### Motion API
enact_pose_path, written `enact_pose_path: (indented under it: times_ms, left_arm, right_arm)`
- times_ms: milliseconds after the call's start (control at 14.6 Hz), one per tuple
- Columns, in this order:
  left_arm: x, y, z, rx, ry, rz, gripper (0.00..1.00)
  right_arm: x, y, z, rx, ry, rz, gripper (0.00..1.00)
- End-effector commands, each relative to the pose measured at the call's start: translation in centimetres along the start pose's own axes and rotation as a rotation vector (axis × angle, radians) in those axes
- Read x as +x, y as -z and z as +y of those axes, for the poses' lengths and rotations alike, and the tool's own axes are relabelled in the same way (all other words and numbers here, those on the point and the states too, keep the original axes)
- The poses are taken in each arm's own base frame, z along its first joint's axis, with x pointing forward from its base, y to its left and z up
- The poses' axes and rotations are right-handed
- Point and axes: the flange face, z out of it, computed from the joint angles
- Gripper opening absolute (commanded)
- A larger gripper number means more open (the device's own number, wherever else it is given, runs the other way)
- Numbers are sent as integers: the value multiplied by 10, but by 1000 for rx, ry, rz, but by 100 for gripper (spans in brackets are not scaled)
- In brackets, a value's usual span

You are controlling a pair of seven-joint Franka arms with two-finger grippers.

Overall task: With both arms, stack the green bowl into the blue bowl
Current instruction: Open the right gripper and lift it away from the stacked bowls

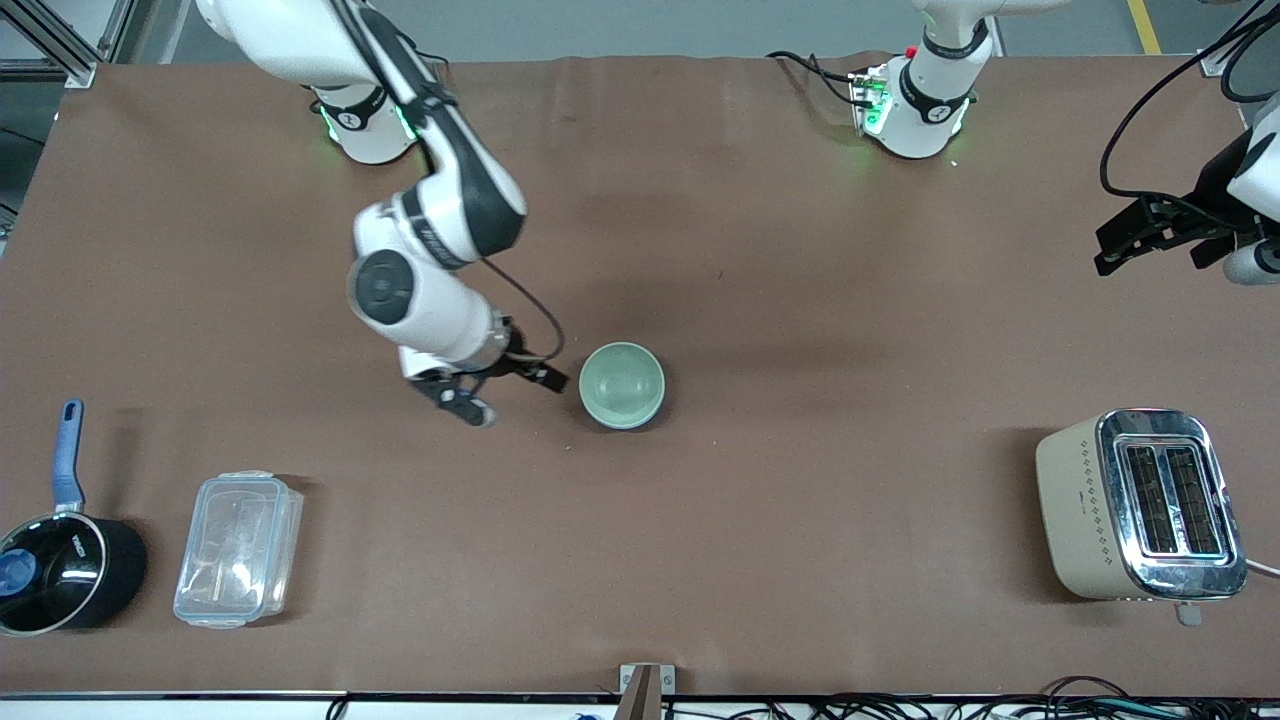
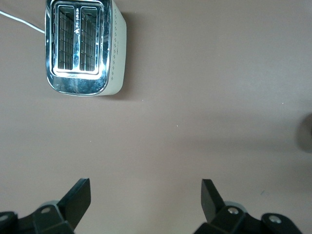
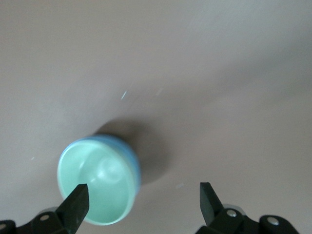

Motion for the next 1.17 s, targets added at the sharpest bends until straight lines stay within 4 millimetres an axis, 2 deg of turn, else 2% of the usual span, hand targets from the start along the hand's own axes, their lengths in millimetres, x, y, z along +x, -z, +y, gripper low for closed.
enact_pose_path:
  times_ms: [0,206,412,481,618,687,824,962,1099]
  left_arm:
    - [-5,1,0,-16,-14,0,100]
    - [-5,0,-3,-16,-17,-6,100]
    - [-6,-3,-5,-6,-16,-22,100]
    - [-6,-1,-4,-4,-17,-17,100]
    - [-6,2,-2,-4,-21,-12,100]
    - [-6,0,-1,-7,-25,-17,100]
    - [-7,0,1,-14,-27,-18,100]
    - [-7,1,1,-16,-27,-17,100]
    - [-7,0,2,-16,-28,-23,100]
  right_arm:
    - [24,23,53,-67,79,67,100]
    - [57,53,104,-149,150,162,100]
    - [99,100,171,-145,245,172,100]
    - [111,119,200,-151,232,162,100]
    - [121,158,245,-154,263,158,100]
    - [123,177,265,-154,293,160,100]
    - [119,213,289,-151,294,160,100]
    - [108,256,305,-153,287,141,100]
    - [92,287,311,-152,327,140,100]
